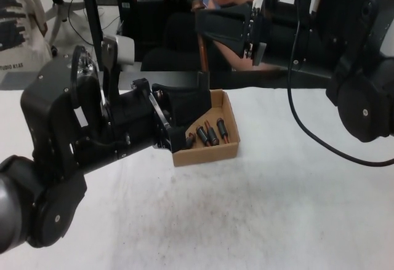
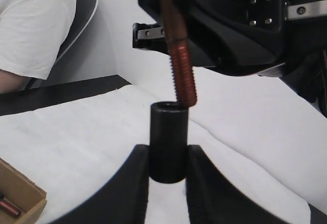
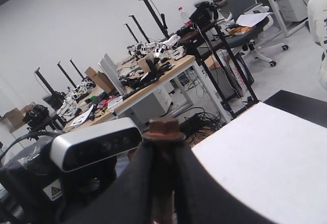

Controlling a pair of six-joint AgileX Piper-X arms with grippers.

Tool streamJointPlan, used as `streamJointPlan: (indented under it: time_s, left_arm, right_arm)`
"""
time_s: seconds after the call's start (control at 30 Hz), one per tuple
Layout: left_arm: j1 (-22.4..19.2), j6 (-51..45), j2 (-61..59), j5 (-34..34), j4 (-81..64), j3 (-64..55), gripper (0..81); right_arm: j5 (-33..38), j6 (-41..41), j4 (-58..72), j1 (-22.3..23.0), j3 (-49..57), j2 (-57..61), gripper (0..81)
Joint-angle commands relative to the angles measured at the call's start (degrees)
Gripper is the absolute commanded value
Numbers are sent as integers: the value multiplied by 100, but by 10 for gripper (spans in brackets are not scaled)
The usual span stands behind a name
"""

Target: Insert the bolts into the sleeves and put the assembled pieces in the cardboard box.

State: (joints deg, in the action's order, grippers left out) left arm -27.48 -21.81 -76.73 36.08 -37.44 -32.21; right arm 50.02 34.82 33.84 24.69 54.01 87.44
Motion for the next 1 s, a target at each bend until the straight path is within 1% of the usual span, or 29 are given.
streamJointPlan:
  time_s: [0.0,0.23,0.53,0.63,0.7,0.8,0.9,0.97]
  left_arm:
    - [-4,-71,106,-80,-344,-61,3]
    - [-15,-142,106,210,-349,-61,3]
    - [-15,-142,106,214,-436,-61,3]
    - [-4,-142,106,66,-434,-61,3]
    - [-4,-142,106,-69,-434,-61,3]
    - [-4,-142,106,-93,-434,-61,3]
    - [-4,-142,106,-131,-434,-61,3]
    - [-4,-142,106,-170,-434,-61,3]
  right_arm:
    - [92,-58,-63,-11,20,-2,8]
    - [-32,-99,-63,-11,25,-2,8]
    - [-19,-99,-63,-10,25,-2,8]
    - [23,-99,-63,-10,25,-2,8]
    - [174,-99,-63,-10,25,-2,8]
    - [376,-99,-63,-10,25,-2,8]
    - [401,-99,-63,-10,25,-2,8]
    - [540,-122,-57,0,25,-2,8]
